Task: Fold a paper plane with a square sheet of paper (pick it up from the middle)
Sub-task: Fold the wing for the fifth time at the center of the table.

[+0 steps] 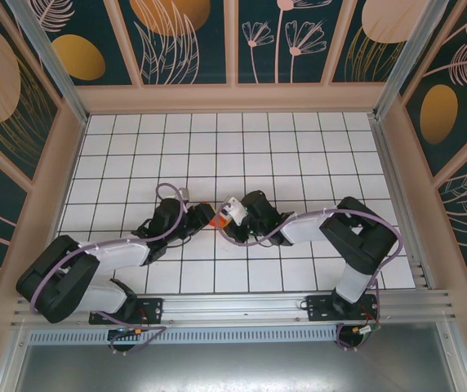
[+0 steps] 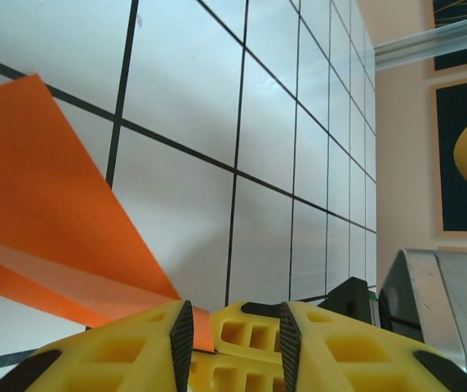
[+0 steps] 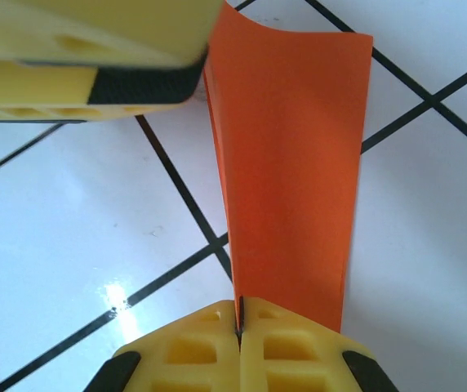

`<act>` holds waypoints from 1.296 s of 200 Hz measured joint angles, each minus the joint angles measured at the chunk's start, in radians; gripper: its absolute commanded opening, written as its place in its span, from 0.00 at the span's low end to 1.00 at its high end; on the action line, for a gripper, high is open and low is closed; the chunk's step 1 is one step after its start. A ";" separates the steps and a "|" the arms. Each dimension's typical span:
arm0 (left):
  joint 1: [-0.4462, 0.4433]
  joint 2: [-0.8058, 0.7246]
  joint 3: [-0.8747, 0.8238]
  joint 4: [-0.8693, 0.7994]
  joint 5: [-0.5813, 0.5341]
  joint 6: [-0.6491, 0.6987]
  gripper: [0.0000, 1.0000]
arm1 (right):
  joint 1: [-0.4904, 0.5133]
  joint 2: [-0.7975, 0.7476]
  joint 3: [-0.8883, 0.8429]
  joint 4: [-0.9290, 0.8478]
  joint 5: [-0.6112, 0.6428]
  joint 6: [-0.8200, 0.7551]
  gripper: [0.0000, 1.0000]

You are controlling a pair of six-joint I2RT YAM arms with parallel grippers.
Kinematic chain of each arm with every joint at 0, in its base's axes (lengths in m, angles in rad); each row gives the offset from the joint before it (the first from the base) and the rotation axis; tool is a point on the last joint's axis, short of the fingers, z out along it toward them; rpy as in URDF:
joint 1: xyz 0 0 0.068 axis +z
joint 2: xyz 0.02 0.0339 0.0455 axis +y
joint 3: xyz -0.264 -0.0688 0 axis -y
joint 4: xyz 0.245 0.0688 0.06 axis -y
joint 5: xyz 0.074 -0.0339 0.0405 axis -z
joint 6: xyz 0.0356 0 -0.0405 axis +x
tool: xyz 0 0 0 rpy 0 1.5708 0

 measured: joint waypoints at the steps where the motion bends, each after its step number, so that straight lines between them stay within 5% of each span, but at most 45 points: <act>1: 0.000 -0.003 -0.001 0.000 0.000 0.000 0.38 | 0.000 0.000 0.001 -0.002 -0.002 0.000 0.00; 152: 0.000 0.029 -0.087 0.079 0.000 0.007 0.36 | -0.064 0.153 0.186 -0.146 -0.352 0.333 0.00; 259: 0.000 0.118 -0.092 0.126 -0.002 0.006 0.35 | -0.072 0.212 0.233 -0.196 -0.415 0.373 0.00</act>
